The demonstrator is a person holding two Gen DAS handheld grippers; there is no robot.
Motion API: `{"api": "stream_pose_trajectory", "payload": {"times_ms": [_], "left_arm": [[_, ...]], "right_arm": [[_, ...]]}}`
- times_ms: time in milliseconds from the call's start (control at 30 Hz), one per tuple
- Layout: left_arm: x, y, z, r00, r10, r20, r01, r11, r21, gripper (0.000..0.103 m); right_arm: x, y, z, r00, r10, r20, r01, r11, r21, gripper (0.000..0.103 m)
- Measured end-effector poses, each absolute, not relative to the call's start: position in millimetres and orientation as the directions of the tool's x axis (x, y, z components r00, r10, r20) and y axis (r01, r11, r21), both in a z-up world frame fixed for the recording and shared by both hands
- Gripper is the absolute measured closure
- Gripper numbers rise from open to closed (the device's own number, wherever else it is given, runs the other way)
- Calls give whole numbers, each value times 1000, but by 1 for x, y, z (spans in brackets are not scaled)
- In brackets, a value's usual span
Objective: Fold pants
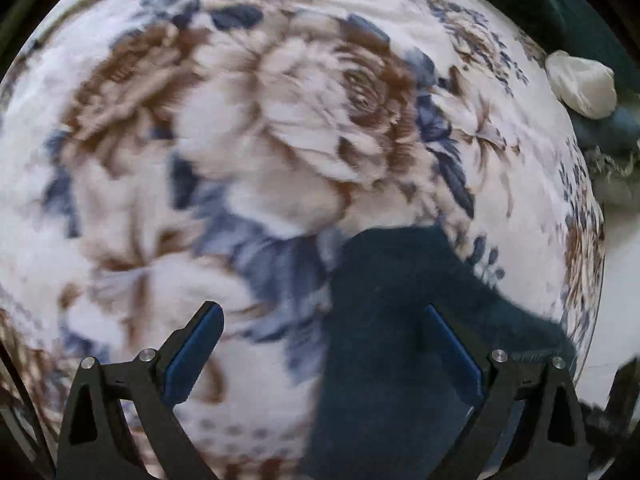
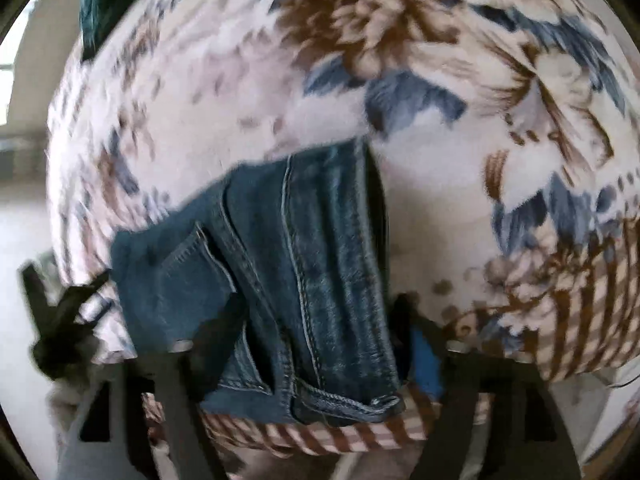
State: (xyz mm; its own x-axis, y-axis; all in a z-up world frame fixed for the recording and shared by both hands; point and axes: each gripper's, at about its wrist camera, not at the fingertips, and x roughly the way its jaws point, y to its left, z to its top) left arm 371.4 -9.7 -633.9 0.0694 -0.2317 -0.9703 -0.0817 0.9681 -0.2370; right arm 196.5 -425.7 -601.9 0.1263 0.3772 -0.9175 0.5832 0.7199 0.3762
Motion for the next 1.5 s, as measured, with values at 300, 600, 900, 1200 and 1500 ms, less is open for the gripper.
{"api": "stream_pose_trajectory", "payload": {"times_ms": [300, 600, 900, 1200, 1500], "left_arm": [[384, 5, -669, 39, -402, -915, -257, 881, -398, 74], [348, 0, -643, -33, -510, -860, -184, 849, -496, 26], [299, 0, -675, -59, -565, -823, -237, 809, -538, 23], [306, -4, -683, -91, -621, -778, -198, 777, -597, 8], [300, -17, -650, -5, -607, -795, -38, 794, -607, 66]], "right_arm": [[206, -437, -636, 81, 368, -926, 649, 686, 329, 93], [165, -448, -620, 178, 525, -832, 679, 546, 491, 20], [135, -389, -699, 313, 708, -633, 740, 237, 630, 17], [151, -371, -681, 382, 592, -710, 699, 318, 641, 15], [161, -360, -673, 477, 546, -689, 686, 258, 680, 55]]}}
